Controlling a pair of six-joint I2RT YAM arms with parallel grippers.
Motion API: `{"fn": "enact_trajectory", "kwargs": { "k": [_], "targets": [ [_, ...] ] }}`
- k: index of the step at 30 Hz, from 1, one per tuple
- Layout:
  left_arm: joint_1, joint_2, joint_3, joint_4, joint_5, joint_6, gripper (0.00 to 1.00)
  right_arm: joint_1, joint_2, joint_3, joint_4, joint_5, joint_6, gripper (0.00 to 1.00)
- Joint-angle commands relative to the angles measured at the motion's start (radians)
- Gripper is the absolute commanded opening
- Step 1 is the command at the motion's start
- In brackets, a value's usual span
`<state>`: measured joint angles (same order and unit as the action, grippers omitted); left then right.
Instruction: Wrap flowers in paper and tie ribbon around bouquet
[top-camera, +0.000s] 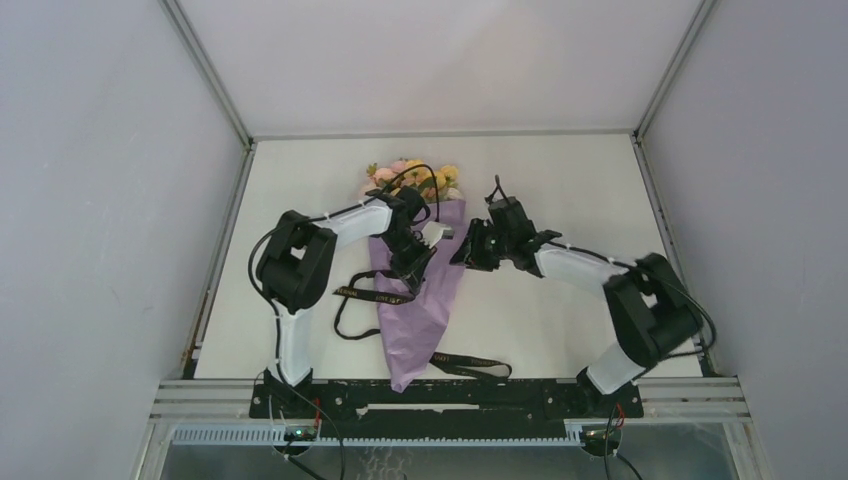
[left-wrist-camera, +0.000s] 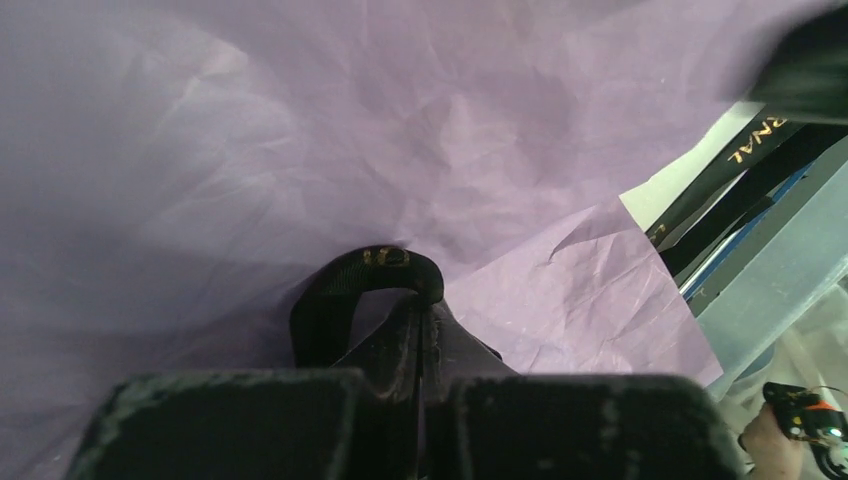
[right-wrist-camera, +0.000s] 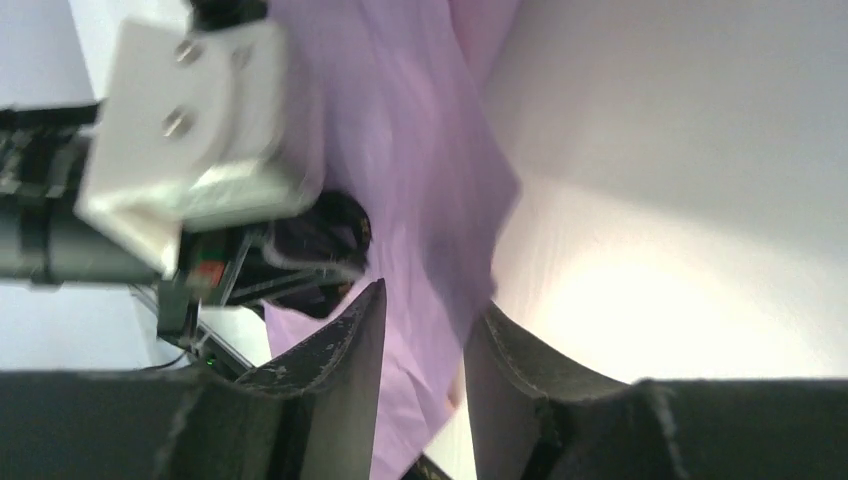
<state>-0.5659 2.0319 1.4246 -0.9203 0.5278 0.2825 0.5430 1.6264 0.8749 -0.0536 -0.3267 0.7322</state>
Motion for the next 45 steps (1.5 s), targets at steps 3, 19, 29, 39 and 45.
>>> {"fn": "enact_trajectory", "kwargs": {
  "k": [3, 19, 29, 39, 45],
  "targets": [
    [-0.005, 0.032, 0.031, 0.035, 0.023, -0.048, 0.0, 0.042, -0.291, -0.008, -0.446, 0.265, -0.148, 0.43],
    [-0.014, -0.009, 0.004, 0.06, 0.002, -0.045, 0.0, 0.282, -0.533, -0.243, -0.789, 0.161, 0.097, 0.58],
    [-0.017, -0.012, 0.007, 0.057, -0.011, -0.043, 0.0, 0.332, -0.425, -0.283, -0.74, 0.123, 0.103, 0.54],
    [-0.019, -0.013, 0.012, 0.051, -0.014, -0.039, 0.0, 0.246, -0.457, -0.304, -0.697, 0.217, 0.065, 0.08],
    [-0.02, -0.011, 0.015, 0.051, -0.033, -0.032, 0.0, 0.067, -0.767, -0.167, -0.817, 0.463, -0.01, 0.0]
  ]
}}
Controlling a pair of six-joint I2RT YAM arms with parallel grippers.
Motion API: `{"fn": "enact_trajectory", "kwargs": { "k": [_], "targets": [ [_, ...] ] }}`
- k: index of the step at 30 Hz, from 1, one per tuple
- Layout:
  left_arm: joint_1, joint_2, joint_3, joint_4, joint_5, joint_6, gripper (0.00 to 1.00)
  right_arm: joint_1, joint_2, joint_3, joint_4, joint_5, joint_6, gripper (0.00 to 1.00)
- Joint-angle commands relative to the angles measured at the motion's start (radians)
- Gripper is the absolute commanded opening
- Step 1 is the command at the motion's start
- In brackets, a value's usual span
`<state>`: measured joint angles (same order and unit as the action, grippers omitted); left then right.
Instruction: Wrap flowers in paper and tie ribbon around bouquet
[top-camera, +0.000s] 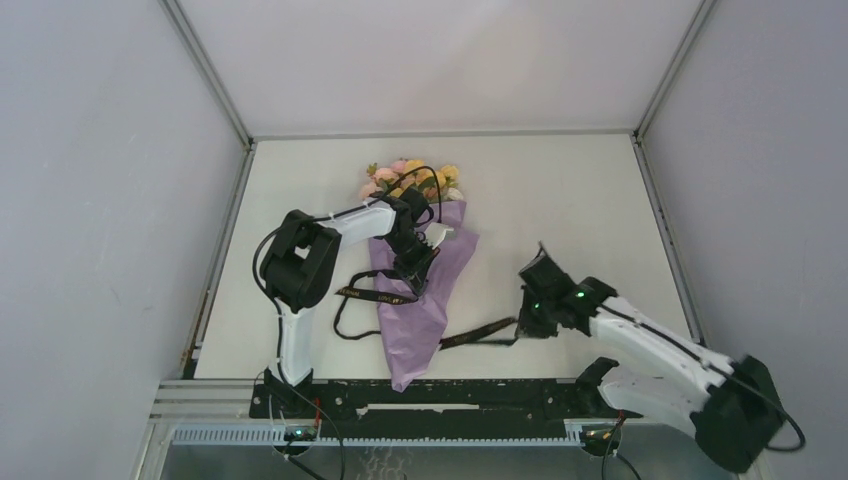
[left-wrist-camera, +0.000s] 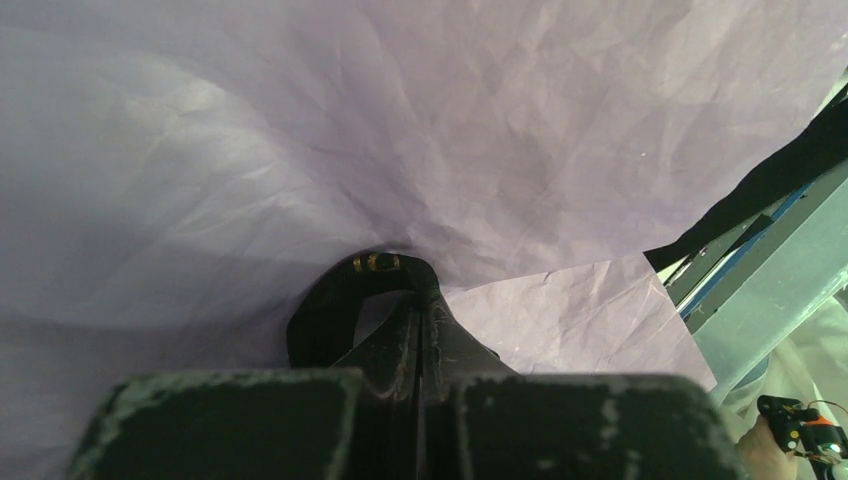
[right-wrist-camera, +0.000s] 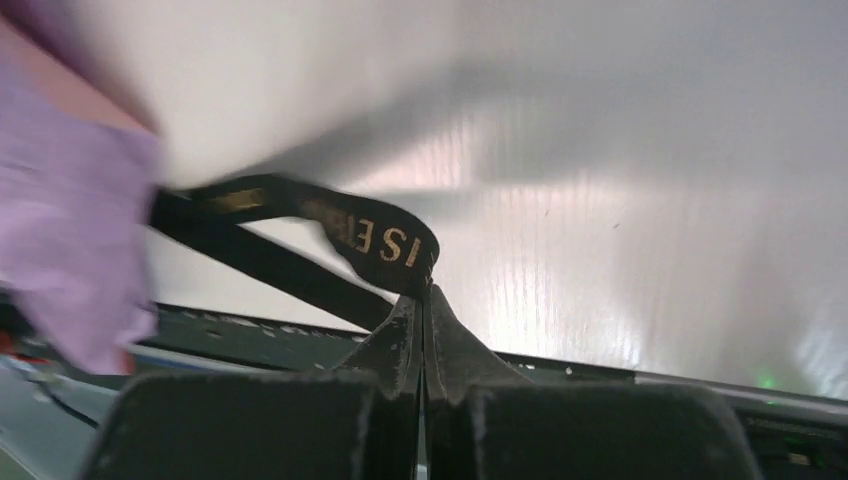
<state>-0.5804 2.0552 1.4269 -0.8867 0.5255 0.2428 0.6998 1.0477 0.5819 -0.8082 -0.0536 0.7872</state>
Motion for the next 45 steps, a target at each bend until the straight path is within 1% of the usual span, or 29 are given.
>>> {"fn": "enact_trajectory", "kwargs": {
  "k": [1, 4, 7, 10, 11, 13, 16, 19, 22, 25, 27, 29, 33, 37, 41, 45],
  "targets": [
    [-0.005, -0.031, 0.015, 0.018, -0.033, 0.007, 0.0, -0.123, -0.233, 0.161, -0.076, 0.232, -0.085, 0.0],
    [-0.004, -0.025, 0.023, 0.013, -0.035, 0.007, 0.0, -0.208, -0.319, 0.275, -0.123, 0.313, -0.165, 0.0],
    [-0.004, -0.025, 0.03, 0.007, -0.038, 0.012, 0.0, -0.236, -0.325, 0.367, -0.112, 0.323, -0.252, 0.0],
    [-0.004, -0.024, 0.039, 0.002, -0.04, 0.019, 0.0, -0.227, -0.28, 0.423, -0.046, 0.21, -0.326, 0.0],
    [-0.004, -0.024, 0.042, -0.002, -0.04, 0.022, 0.0, -0.208, -0.263, 0.427, -0.001, 0.116, -0.344, 0.0],
    [-0.002, -0.023, 0.05, -0.005, -0.036, 0.025, 0.0, -0.123, -0.232, 0.427, 0.116, 0.022, -0.373, 0.0],
    [0.004, -0.018, 0.061, -0.012, -0.017, 0.027, 0.0, 0.069, -0.159, 0.426, 0.338, -0.061, -0.429, 0.0],
    [0.016, -0.003, 0.082, -0.029, 0.041, 0.023, 0.0, 0.177, 0.003, 0.408, 0.614, -0.253, -0.443, 0.0],
    [0.033, -0.011, 0.081, -0.031, 0.074, 0.019, 0.0, 0.21, 0.155, 0.382, 0.754, -0.284, -0.421, 0.0],
    [0.051, -0.027, 0.07, -0.02, 0.103, 0.017, 0.0, 0.21, 0.25, 0.264, 1.012, -0.33, -0.342, 0.0],
    [0.067, -0.036, 0.069, -0.016, 0.124, 0.011, 0.0, 0.213, 0.303, 0.203, 1.106, -0.316, -0.319, 0.0],
    [0.077, -0.043, 0.07, -0.015, 0.129, 0.01, 0.0, 0.22, 0.379, 0.174, 1.128, -0.269, -0.318, 0.0],
    [0.092, -0.074, 0.069, -0.014, 0.131, 0.009, 0.0, 0.208, 0.51, 0.172, 1.129, -0.24, -0.3, 0.0],
    [0.125, -0.15, 0.055, -0.027, 0.113, 0.022, 0.0, 0.144, 0.602, 0.172, 1.143, -0.206, -0.246, 0.0],
    [0.163, -0.284, 0.004, -0.079, 0.073, 0.11, 0.0, 0.077, 0.664, 0.173, 1.171, -0.226, -0.21, 0.0],
    [0.171, -0.42, -0.062, -0.19, 0.058, 0.247, 0.0, 0.041, 0.697, 0.206, 1.152, -0.259, -0.22, 0.0]
  ]
}}
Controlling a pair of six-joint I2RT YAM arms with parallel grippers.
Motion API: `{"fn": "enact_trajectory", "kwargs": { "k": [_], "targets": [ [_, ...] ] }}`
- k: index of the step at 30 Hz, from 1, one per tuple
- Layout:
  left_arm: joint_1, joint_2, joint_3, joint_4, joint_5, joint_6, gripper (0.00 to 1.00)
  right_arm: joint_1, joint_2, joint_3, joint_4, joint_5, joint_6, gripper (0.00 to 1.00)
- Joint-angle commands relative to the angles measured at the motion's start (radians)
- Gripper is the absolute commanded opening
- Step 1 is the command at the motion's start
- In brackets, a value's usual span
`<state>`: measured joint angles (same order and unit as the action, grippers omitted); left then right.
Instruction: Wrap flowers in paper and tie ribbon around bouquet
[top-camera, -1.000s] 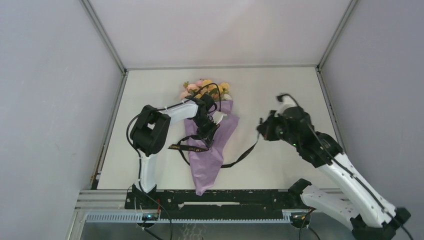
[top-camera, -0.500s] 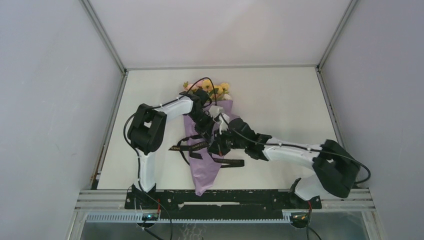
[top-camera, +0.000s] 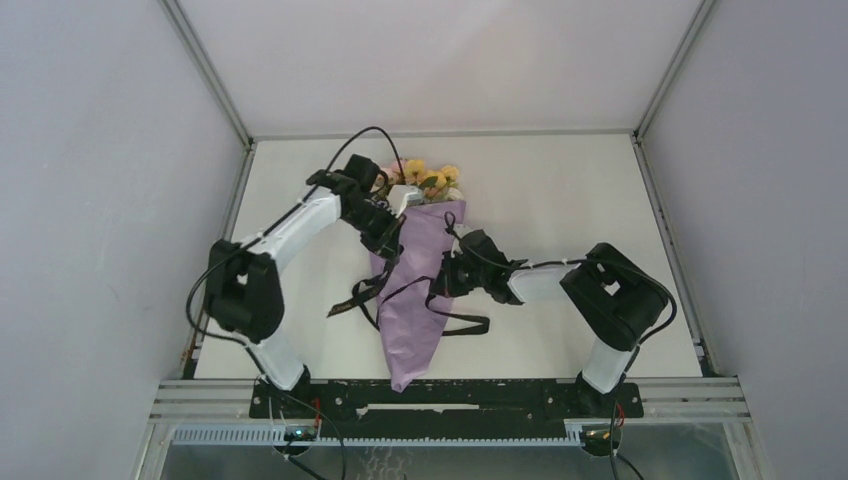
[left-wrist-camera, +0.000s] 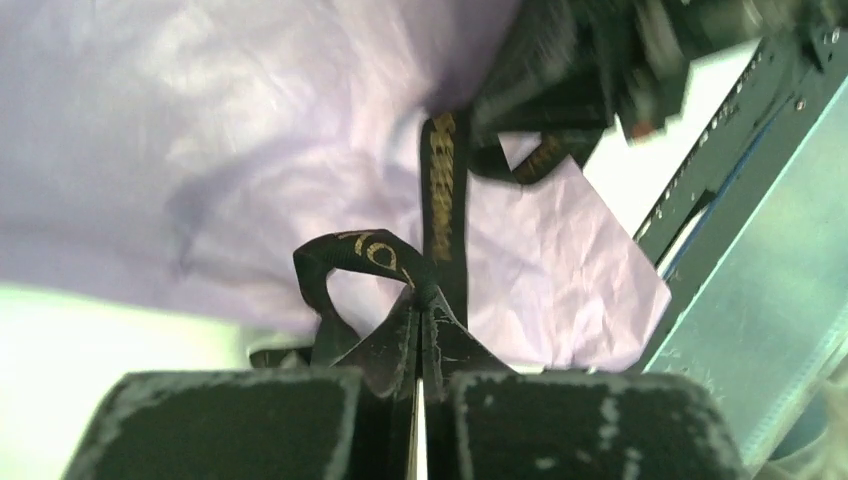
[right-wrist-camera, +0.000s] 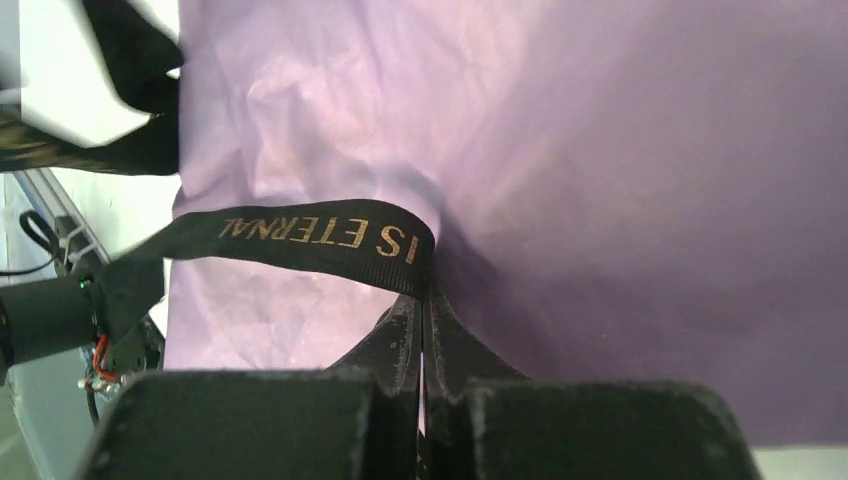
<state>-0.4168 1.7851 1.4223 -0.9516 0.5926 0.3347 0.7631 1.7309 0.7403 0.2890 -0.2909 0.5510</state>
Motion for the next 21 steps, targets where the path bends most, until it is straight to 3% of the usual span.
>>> {"fn": "enact_trajectory", "kwargs": {
  "k": [1, 7, 12, 16, 21],
  "targets": [
    [0.005, -0.179, -0.07, -0.169, 0.005, 0.2, 0.0, -0.026, 0.024, 0.065, 0.043, -0.036, 0.006, 0.0],
    [-0.167, -0.3, -0.13, -0.456, 0.088, 0.512, 0.0, -0.039, 0.097, 0.219, -0.025, -0.17, -0.032, 0.0],
    [-0.377, -0.369, -0.204, -0.475, 0.062, 0.588, 0.0, -0.077, 0.116, 0.249, 0.029, -0.228, 0.043, 0.0],
    [-0.421, -0.334, -0.151, -0.399, 0.101, 0.553, 0.0, -0.087, 0.134, 0.249, 0.064, -0.271, 0.074, 0.0],
    [-0.376, -0.269, -0.116, -0.083, 0.011, 0.328, 0.0, -0.093, 0.156, 0.249, 0.087, -0.336, 0.108, 0.0]
  ]
}}
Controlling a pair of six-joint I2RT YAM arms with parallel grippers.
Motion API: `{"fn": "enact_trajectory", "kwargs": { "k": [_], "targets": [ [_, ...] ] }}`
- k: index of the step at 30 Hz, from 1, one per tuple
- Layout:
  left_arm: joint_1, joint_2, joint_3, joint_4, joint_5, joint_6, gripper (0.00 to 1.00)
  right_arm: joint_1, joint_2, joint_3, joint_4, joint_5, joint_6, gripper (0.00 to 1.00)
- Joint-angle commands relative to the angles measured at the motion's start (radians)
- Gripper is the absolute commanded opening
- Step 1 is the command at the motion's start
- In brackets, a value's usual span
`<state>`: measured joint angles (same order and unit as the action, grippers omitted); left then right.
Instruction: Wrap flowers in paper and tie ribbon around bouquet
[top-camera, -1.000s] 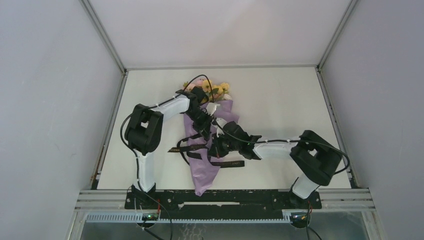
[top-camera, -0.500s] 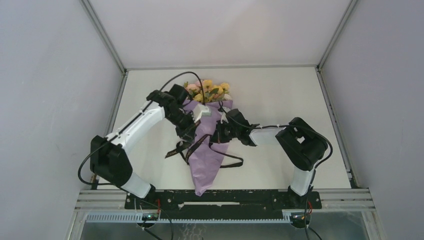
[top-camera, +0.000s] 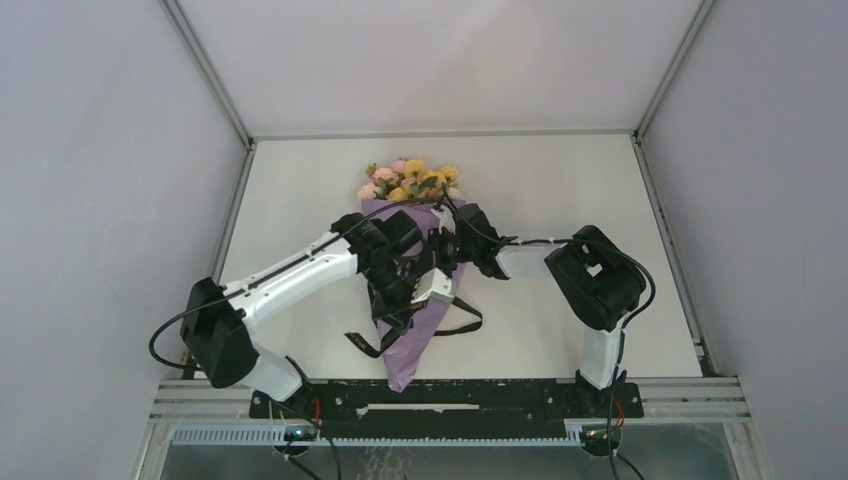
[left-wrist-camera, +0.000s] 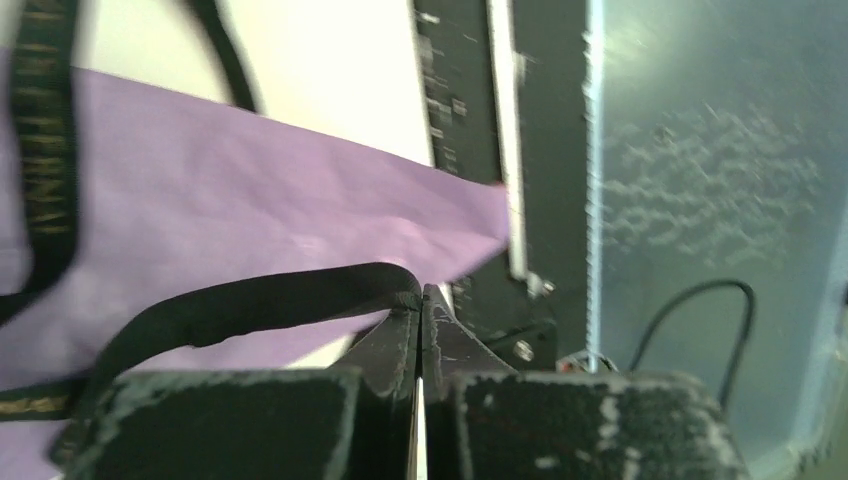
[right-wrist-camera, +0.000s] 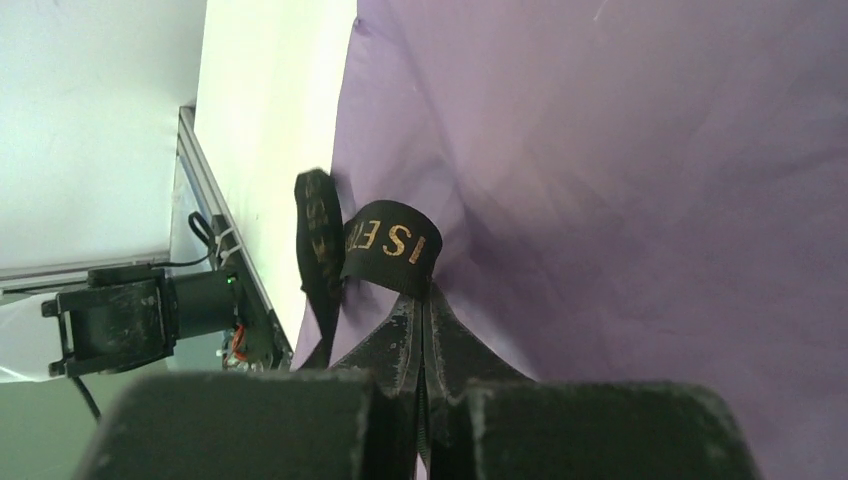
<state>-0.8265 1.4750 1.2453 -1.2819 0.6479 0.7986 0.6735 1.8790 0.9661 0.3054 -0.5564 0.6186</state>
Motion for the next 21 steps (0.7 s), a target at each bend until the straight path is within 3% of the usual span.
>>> {"fn": "enact_trajectory", "kwargs": {
  "k": [1, 5, 10, 13, 18, 21],
  "targets": [
    [0.046, 0.069, 0.071, 0.279, -0.059, -0.163, 0.02, -0.004, 0.005, 0.023, 0.067, -0.072, 0.044, 0.0],
    [0.093, 0.143, 0.13, 0.198, -0.041, -0.125, 0.37, -0.01, -0.009, 0.023, 0.053, -0.077, 0.04, 0.0],
    [0.182, 0.092, 0.152, 0.116, -0.002, -0.032, 0.6, -0.017, -0.011, 0.023, 0.057, -0.086, 0.043, 0.0],
    [0.26, 0.069, 0.164, 0.122, -0.035, -0.03, 0.64, -0.018, -0.009, 0.023, 0.063, -0.094, 0.048, 0.0],
    [0.391, 0.068, 0.084, 0.299, -0.119, -0.108, 0.63, -0.009, -0.021, 0.023, 0.06, -0.104, 0.039, 0.0],
    [0.394, 0.05, -0.021, 0.407, -0.159, -0.06, 0.73, -0.007, -0.034, 0.023, 0.056, -0.114, 0.04, 0.0]
  ]
}}
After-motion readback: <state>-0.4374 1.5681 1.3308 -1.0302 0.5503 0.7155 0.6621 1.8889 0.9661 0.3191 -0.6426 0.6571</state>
